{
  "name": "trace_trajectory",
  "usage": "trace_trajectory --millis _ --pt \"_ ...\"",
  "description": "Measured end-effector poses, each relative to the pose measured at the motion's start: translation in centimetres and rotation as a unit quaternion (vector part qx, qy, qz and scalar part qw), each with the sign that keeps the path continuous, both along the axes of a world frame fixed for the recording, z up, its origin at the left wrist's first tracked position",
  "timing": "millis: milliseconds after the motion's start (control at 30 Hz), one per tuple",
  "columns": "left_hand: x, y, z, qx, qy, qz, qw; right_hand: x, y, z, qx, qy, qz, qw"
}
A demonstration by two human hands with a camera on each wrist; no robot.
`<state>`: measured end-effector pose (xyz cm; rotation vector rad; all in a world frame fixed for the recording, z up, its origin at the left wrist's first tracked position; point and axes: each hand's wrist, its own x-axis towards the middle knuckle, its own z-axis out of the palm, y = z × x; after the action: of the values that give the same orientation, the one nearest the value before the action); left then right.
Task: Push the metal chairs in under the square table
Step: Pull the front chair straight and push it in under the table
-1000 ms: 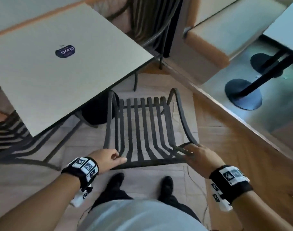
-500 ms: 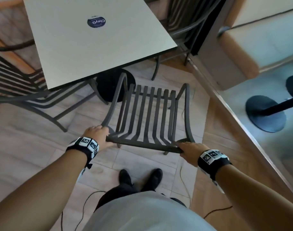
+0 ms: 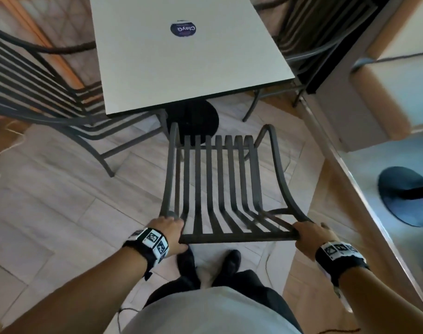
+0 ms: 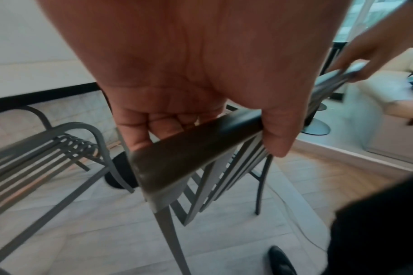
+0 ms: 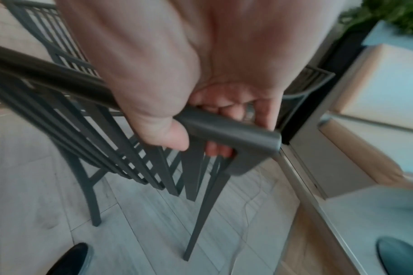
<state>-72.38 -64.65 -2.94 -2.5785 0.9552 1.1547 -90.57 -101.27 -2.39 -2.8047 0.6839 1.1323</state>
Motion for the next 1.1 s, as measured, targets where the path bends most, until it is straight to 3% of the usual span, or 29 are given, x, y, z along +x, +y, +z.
trace_trajectory --millis 133,267,400,667,867,1100 --pt "-3.1 1.6 -1.2 -0.019 0.011 0.028 0.999 0.0 -1.0 -1.5 -0.021 -0.015 0.029 0.999" --pt "-5.6 1.7 -1.8 -0.023 -0.046 0.103 0.993 1.0 -3.0 -1.5 -0.012 -0.033 0.069 0.997" --pt "-6.7 -0.4 -1.6 -0.049 -0.024 0.184 0.981 2.9 -5.8 -1.4 -0.002 -0.05 0.093 0.994" --pt "-5.6 -7.3 -0.4 -0.031 -0.026 0.251 0.967 8.9 -12.3 -0.7 -0.011 -0.109 0.127 0.986" --pt "-3.0 -9.0 0.6 -0.02 -0.067 0.293 0.953 13.5 -14.9 0.2 -0.004 -0.115 0.169 0.979" --pt "-0.5 -9.9 2.5 -0.018 -0.088 0.34 0.936 15.1 -15.5 1.2 0.032 -0.146 0.152 0.977"
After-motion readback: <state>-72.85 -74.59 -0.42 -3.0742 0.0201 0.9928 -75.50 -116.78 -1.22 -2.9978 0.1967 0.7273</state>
